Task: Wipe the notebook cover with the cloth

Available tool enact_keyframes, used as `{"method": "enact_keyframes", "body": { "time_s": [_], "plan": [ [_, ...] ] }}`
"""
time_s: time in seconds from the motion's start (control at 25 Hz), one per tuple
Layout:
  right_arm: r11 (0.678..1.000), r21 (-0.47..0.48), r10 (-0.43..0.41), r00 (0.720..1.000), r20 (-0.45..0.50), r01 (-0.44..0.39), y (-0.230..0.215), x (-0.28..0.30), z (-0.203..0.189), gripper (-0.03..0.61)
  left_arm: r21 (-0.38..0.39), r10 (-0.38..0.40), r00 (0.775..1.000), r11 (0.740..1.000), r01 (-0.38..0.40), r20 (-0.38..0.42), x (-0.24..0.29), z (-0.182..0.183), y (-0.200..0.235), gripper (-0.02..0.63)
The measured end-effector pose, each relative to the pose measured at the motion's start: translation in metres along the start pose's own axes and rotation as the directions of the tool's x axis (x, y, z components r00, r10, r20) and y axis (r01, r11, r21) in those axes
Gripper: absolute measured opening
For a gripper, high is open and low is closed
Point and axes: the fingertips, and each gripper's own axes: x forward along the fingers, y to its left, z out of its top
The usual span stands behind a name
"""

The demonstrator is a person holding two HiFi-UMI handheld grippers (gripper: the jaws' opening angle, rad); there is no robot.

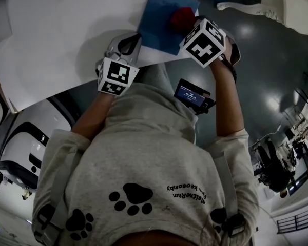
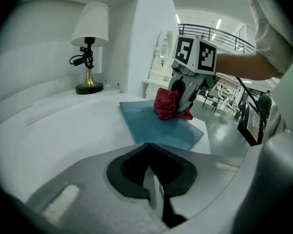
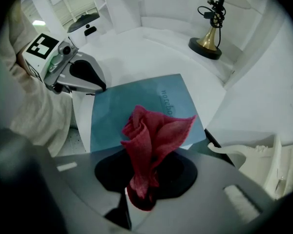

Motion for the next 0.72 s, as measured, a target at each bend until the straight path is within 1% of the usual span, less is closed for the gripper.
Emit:
{"method": "enact_keyframes", "body": {
  "time_s": [0.2, 0.52, 0.64, 0.72],
  "plan": [
    [0.999, 0.041, -0.013, 0.999, -0.048, 0.015, -0.003, 0.004, -0.026, 0.089, -0.001, -0.004, 1.000, 1.000, 0.004, -0.001, 0.003, 0.000, 0.001, 0.000],
    [0.988, 0.149, -0.016, 0.991, -0.135, 0.036, -0.009, 0.007, -0.086, 0.089, -0.001, -0.019, 1.000, 1.000, 0.019, -0.005, 0.013, -0.001, 0.002, -0.002],
    [0.981, 0.186, -0.027, 0.990, -0.137, 0.052, -0.008, 0.000, -0.096, 0.089, -0.003, -0.026, 1.000, 1.000, 0.026, -0.007, 0.014, -0.003, 0.003, 0.000],
    [0.977, 0.201, -0.041, 0.992, -0.118, 0.064, -0.004, -0.012, -0.092, 0.091, -0.005, -0.026, 1.000, 1.000, 0.026, -0.012, 0.009, -0.005, 0.004, 0.000]
  ]
}}
